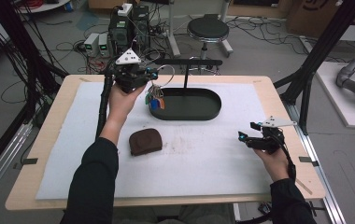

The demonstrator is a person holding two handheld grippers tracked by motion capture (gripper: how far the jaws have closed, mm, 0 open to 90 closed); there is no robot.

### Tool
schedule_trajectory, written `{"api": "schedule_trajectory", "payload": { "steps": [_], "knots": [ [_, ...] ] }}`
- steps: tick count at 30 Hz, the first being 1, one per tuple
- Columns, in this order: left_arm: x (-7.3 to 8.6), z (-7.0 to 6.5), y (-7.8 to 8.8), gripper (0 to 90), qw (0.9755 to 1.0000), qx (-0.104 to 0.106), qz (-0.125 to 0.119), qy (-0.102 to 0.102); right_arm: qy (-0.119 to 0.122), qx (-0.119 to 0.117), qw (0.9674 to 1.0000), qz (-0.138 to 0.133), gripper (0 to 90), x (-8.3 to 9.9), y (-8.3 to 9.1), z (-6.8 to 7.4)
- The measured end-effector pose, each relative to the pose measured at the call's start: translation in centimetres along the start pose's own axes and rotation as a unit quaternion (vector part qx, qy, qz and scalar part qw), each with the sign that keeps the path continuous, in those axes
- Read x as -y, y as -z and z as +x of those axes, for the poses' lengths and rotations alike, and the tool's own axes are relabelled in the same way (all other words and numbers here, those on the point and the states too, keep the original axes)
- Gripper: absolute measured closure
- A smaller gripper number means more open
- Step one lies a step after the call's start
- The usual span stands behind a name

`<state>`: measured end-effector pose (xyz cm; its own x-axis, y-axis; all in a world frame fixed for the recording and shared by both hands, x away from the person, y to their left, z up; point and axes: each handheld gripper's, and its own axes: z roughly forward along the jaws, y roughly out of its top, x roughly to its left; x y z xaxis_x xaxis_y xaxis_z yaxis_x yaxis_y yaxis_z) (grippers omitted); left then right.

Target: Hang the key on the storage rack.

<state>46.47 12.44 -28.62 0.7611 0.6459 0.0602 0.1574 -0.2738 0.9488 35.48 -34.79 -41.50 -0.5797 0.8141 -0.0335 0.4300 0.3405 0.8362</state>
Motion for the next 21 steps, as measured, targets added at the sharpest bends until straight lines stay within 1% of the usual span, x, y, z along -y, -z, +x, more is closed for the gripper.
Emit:
{"api": "schedule_trajectory", "payload": {
  "steps": [1, 4, 5, 6, 9, 10, 11, 19, 21],
  "knots": [
    [0.3, 0.4, -0.3, 86.3, 0.9999, -0.005, 0.002, 0.009, 0.002, 0.000, 1.0000, 0.000, 30.4, 0.0, 0.0, 0.0],
    [0.6, 0.8, -0.6, 86.4, 0.9998, -0.009, 0.007, 0.014, 0.000, 0.000, 1.0000, -0.001, 30.4, 0.0, 0.0, 0.0],
    [0.8, 1.1, -0.8, 86.4, 0.9997, -0.014, 0.010, 0.019, 0.000, 0.000, 1.0000, -0.001, 30.4, 0.0, 0.0, 0.0],
    [0.8, 1.1, -0.8, 86.4, 0.9997, -0.014, 0.010, 0.019, 0.000, -0.001, 1.0000, -0.002, 30.4, 0.0, 0.0, 0.0],
    [1.2, 1.5, -1.2, 86.4, 0.9993, -0.017, 0.010, 0.031, -0.001, -0.001, 1.0000, -0.002, 30.4, 0.0, 0.0, 0.0],
    [1.2, 1.5, -1.2, 86.4, 0.9993, -0.017, 0.010, 0.031, -0.001, -0.001, 1.0000, -0.002, 30.4, 0.0, 0.0, 0.0],
    [1.4, 1.7, -1.5, 86.3, 0.9990, -0.016, 0.009, 0.042, -0.002, -0.001, 1.0000, -0.001, 30.4, 0.0, 0.0, 0.0],
    [1.8, 2.2, -1.9, 86.4, 0.9982, -0.023, 0.007, 0.055, -0.002, -0.001, 1.0000, -0.001, 30.4, 0.0, 0.0, -0.1],
    [1.9, 2.2, -1.9, 86.3, 0.9982, -0.025, 0.010, 0.053, -0.002, -0.001, 1.0000, 0.000, 30.4, 0.0, 0.0, 0.0]
  ]
}}
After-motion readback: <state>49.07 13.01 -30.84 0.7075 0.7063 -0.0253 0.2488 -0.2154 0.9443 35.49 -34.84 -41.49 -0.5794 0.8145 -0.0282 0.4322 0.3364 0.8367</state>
